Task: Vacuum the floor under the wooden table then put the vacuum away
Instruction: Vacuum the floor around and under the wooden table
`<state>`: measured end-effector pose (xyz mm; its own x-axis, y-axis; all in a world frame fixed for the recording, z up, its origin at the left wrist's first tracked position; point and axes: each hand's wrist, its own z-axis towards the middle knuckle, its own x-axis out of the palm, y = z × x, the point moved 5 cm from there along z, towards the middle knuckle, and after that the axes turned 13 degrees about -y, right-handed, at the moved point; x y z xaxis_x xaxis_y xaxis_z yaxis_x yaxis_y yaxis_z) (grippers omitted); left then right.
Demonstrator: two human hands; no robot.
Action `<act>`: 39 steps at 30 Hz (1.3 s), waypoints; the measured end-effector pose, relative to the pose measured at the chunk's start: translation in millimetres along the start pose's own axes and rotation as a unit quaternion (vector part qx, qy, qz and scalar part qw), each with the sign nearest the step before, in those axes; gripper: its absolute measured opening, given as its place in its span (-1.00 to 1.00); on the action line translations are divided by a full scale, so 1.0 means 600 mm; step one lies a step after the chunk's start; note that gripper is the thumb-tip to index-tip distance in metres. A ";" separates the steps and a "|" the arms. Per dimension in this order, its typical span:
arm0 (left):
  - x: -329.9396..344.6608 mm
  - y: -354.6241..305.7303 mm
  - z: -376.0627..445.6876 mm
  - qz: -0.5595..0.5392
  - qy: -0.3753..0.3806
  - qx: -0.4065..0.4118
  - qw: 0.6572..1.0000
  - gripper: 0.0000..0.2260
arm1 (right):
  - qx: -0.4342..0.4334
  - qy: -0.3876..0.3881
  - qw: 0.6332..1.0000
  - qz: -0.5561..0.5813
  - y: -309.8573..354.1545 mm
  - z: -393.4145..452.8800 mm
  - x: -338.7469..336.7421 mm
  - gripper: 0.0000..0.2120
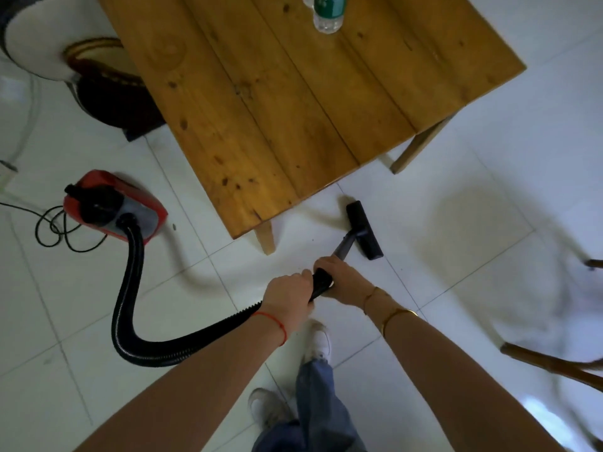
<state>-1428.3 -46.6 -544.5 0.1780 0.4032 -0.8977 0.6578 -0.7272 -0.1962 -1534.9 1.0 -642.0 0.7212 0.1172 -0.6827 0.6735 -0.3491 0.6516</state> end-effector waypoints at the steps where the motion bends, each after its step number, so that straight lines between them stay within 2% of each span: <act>1: -0.002 -0.014 0.028 -0.003 -0.003 0.000 1.000 -0.71 | 0.009 -0.004 1.000 -0.004 -0.021 0.011 -0.021 -0.76; 9: -0.019 -0.116 0.188 -0.021 -0.045 0.027 0.998 -0.73 | 0.061 -0.027 0.997 -0.032 -0.158 0.060 -0.156 -0.75; 15: -0.022 -0.122 0.190 -0.013 -0.043 0.041 0.998 -0.71 | 0.072 -0.027 0.997 -0.030 -0.156 0.052 -0.161 -0.75; 24: -0.019 0.000 0.030 -0.011 -0.001 0.037 0.999 -0.72 | 0.038 0.007 0.999 -0.025 0.007 0.010 -0.032 -0.75; 39: 0.021 0.323 -0.321 0.025 0.065 0.017 0.997 -0.71 | 0.027 0.039 0.999 -0.010 0.375 -0.052 0.289 -0.83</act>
<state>-1157.7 -75.9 -517.7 0.3042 0.4337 -0.8481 0.6216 -0.7650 -0.1683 -1253.1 -28.2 -603.6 0.7197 0.1957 -0.6662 0.6794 -0.3962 0.6176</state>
